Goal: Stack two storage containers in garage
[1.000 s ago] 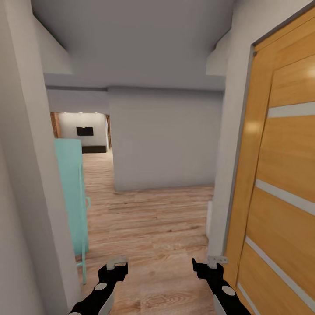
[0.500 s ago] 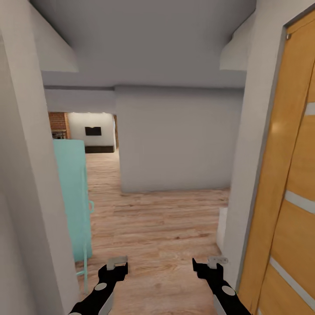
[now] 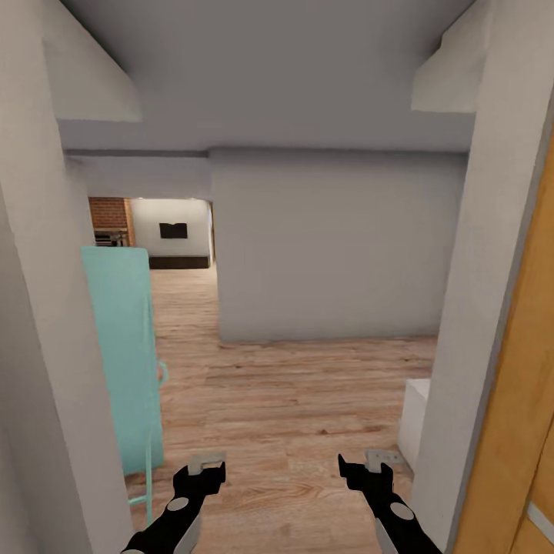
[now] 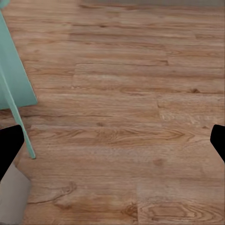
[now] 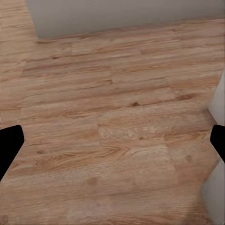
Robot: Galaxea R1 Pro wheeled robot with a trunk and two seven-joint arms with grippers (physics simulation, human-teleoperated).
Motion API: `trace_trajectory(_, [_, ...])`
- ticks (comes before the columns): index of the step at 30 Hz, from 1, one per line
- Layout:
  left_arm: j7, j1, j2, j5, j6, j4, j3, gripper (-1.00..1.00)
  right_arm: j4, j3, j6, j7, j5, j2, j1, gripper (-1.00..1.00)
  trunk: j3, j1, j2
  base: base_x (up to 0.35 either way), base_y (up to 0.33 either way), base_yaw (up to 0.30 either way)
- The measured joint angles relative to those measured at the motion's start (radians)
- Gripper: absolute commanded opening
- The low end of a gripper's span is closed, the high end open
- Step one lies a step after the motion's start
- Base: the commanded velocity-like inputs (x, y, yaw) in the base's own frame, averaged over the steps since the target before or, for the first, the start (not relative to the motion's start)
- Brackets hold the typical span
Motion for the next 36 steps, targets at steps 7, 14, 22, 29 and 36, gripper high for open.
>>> trace_trajectory(7, [0.0,0.0,-0.002,0.0,0.0,0.0,0.0,1.0,0.0,0.0,0.0,0.0,0.0,0.0,0.0,1.0,0.0,0.0,0.0,0.326,0.0,0.199])
trace_trajectory(14, [0.0,0.0,-0.002,0.0,0.0,0.0,0.0,1.0,0.0,-0.001,0.0,0.0,0.002,0.0,0.0,1.0,0.0,0.0,0.0,0.326,0.0,0.014])
trace_trajectory(22, [0.0,0.0,-0.002,0.0,0.0,0.0,-0.001,1.0,0.0,-0.001,0.0,0.001,0.001,0.0,0.0,1.0,0.0,0.0,0.0,0.326,0.0,0.001])
trace_trajectory(29, [0.0,0.0,-0.002,0.0,0.0,0.0,-0.001,1.0,0.0,0.0,0.0,0.001,0.0,0.0,0.0,1.0,0.0,0.0,0.0,0.326,0.0,0.0])
trace_trajectory(36, [0.0,0.0,0.0,0.0,0.0,0.0,-0.001,1.0,0.0,0.0,0.0,0.001,0.0,0.0,0.0,1.0,0.0,0.0,0.0,0.326,0.0,0.0])
